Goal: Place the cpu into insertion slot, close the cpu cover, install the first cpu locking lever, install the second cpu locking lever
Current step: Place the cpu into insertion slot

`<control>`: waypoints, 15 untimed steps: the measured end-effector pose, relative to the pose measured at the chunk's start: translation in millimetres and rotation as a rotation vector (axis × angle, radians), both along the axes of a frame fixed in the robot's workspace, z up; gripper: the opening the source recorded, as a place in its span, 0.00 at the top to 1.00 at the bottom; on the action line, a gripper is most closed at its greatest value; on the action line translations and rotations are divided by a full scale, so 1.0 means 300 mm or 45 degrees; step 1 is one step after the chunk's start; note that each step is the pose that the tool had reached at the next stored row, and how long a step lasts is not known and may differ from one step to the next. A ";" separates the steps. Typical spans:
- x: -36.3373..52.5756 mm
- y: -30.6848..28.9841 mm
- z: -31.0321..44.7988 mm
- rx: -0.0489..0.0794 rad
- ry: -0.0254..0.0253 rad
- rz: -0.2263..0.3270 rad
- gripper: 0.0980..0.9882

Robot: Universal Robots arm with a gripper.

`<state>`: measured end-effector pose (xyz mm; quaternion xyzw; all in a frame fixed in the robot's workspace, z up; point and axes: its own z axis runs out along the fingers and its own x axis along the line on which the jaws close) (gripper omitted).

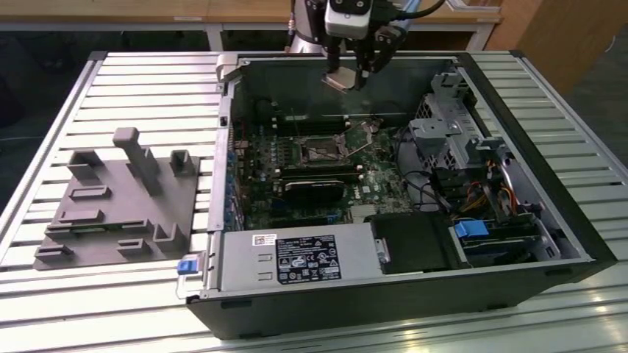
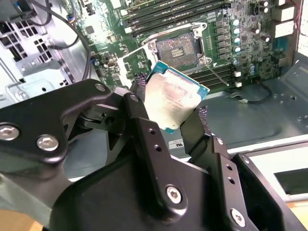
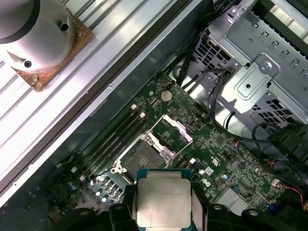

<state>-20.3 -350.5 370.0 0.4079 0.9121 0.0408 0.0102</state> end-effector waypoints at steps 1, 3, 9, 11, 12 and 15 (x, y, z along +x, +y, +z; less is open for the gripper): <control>0.000 0.000 0.000 0.000 0.0000 -0.013 0.51; 0.000 0.000 0.000 -0.001 0.0000 -0.038 0.51; 0.000 0.000 -0.001 -0.002 0.0000 -0.112 0.51; 0.000 0.001 -0.001 -0.003 0.0000 -0.137 0.51; 0.000 0.001 -0.002 -0.003 0.0000 -0.148 0.51; 0.000 0.001 -0.002 -0.004 0.0000 -0.183 0.51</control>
